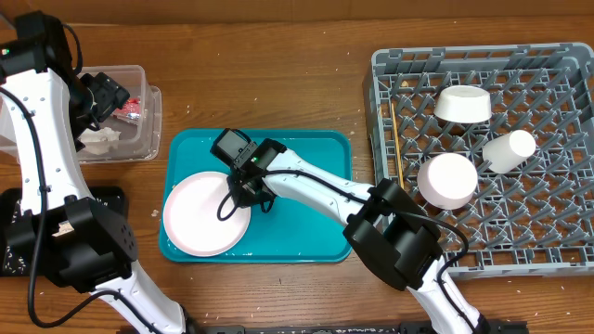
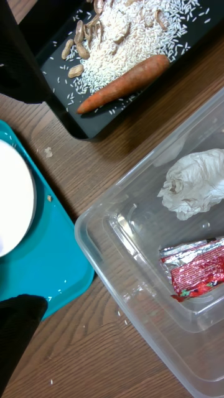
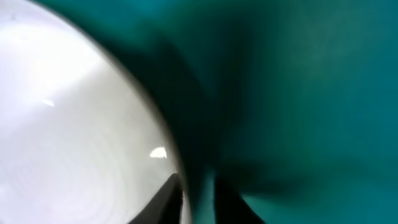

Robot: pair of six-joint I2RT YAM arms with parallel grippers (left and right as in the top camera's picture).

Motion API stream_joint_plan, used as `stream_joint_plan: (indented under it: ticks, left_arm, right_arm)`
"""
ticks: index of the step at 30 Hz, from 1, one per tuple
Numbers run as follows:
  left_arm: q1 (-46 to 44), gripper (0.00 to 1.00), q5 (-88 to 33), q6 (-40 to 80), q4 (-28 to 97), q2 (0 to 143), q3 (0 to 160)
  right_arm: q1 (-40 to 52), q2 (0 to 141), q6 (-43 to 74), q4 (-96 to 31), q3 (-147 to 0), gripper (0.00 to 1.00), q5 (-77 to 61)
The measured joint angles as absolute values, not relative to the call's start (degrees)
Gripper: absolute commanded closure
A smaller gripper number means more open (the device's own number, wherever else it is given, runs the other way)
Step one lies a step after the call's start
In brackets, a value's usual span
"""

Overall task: Sort waste into correct bins and load items into the dishwasher
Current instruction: 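Grasp the plate rim with the right gripper and tilt it up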

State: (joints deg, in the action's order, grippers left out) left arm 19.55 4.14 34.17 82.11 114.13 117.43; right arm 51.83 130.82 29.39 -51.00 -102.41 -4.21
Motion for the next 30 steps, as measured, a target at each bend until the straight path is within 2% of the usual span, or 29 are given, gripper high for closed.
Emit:
stream_joint_plan:
  ticks: [2,11,19,22,23,25,30]
  left_arm:
    - [19.55,0.00,4.14,34.17,82.11,114.13,117.43]
    - [19.55,0.00,4.14,34.20,82.11,114.13,117.43]
    - [19.55,0.00,4.14,34.20,82.13,114.13,117.43]
    - [19.55,0.00,4.14,34.20,82.13,114.13,117.43]
    - [19.55,0.00,4.14,34.20,82.13,114.13,117.43]
    - [19.55,0.00,4.14,34.17,82.13,114.13,117.43]
    - [19.55,0.00,4.14,34.20,82.13,114.13,117.43]
  right_arm:
    - [51.83,130.82,29.95,-52.16,-102.41,0.96,-3.81]
    - [50.63,130.82,34.26,-66.59,-107.94,0.96,5.08]
    - [43.75,130.78,37.50,-75.61,-109.89,0.96,12.03]
    - [41.01,130.78,38.06,-77.95,-109.93,0.84,13.04]
    - [40.32,130.78,38.33,-78.76,-109.93,0.74,13.54]
    - [39.31,130.78,38.41,-80.31,-109.93,0.64,14.04]
    - [39.16,130.78,38.35,-83.02,-109.93,0.59,13.87]
